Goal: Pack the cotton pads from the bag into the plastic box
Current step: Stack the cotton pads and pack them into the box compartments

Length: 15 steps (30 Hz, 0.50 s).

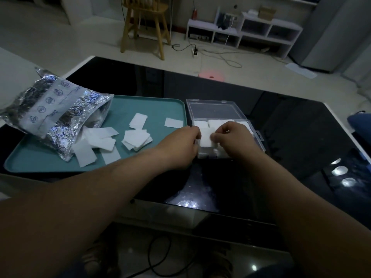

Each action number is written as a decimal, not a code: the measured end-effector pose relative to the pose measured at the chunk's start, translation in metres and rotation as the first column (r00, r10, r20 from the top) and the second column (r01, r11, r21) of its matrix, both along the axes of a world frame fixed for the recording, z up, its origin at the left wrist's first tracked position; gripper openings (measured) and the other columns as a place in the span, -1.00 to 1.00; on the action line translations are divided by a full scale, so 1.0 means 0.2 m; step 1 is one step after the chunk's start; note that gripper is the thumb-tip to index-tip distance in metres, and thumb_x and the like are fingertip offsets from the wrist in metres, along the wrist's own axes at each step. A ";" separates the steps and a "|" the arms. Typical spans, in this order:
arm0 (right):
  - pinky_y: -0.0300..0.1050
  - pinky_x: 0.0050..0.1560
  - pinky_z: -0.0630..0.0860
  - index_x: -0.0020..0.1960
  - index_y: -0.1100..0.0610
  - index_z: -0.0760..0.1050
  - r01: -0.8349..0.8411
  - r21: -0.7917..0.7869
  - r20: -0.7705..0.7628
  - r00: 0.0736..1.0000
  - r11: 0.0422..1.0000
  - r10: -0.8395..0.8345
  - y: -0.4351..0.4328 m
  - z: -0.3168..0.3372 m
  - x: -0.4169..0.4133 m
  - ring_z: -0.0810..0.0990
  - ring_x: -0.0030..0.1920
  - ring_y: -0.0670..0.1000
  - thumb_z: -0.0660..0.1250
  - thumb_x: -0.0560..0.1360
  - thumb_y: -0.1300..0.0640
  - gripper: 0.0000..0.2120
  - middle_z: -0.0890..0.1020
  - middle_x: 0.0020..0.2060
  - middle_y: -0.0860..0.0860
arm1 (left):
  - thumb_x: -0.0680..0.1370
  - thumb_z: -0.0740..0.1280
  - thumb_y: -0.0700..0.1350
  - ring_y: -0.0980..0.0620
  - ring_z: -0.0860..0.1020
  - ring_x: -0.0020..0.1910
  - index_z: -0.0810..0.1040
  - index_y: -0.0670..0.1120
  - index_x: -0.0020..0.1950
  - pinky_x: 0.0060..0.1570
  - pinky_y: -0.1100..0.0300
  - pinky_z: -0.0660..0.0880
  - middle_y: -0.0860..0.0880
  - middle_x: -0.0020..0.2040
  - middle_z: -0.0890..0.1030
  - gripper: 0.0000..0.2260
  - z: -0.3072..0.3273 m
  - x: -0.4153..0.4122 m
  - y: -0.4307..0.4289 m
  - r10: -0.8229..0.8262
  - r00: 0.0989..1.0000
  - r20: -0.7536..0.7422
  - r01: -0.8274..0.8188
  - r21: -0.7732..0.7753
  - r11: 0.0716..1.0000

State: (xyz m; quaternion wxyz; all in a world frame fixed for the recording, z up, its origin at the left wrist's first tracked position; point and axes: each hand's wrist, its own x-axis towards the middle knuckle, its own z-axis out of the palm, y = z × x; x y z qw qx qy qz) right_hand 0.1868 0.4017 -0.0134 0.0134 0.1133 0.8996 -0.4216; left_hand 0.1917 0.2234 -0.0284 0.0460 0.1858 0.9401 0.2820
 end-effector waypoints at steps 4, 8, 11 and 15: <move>-0.17 -0.28 0.41 -0.04 0.13 0.63 -0.050 0.024 0.061 0.997 0.998 0.049 -0.01 0.01 0.00 0.60 -0.18 -0.06 0.49 0.54 0.16 -0.94 0.68 -0.15 0.00 | 0.60 0.22 -0.14 -0.14 0.53 0.05 0.47 -0.08 0.15 0.07 -0.07 0.50 -0.12 0.11 0.59 -0.86 0.00 0.00 -0.01 0.011 1.000 -0.013 -0.011 0.007 1.000; -0.14 -0.25 0.47 -0.03 0.12 0.61 -0.095 0.072 0.110 0.990 0.993 0.086 -0.01 0.01 -0.02 0.62 -0.15 -0.02 0.47 0.55 0.17 -0.96 0.67 -0.14 0.03 | 0.61 0.22 -0.16 -0.15 0.54 0.01 0.42 -0.08 0.20 0.02 -0.07 0.50 -0.12 0.07 0.61 -0.82 -0.01 -0.01 -0.02 -0.006 1.000 -0.002 0.006 0.031 0.999; -0.11 -0.22 0.50 -0.06 0.12 0.60 -0.130 0.146 0.072 0.990 0.981 0.121 -0.02 0.00 -0.02 0.63 -0.18 -0.01 0.45 0.54 0.17 -0.95 0.68 -0.18 0.03 | 0.62 0.23 -0.14 -0.11 0.53 0.07 0.48 0.00 0.27 0.06 0.00 0.49 -0.08 0.09 0.58 -0.78 -0.02 -0.02 -0.01 -0.045 0.999 -0.016 0.045 0.008 0.999; -0.02 -0.07 0.57 -0.10 0.03 0.56 -0.143 0.249 0.051 0.990 0.958 0.135 -0.03 -0.04 -0.02 0.63 -0.10 0.02 0.45 0.52 0.13 -0.93 0.66 -0.16 -0.03 | 0.61 0.21 -0.08 -0.12 0.52 0.14 0.57 0.10 0.24 0.17 -0.04 0.49 -0.07 0.10 0.52 -0.74 -0.06 -0.02 -0.02 -0.093 0.995 -0.028 0.090 -0.081 0.993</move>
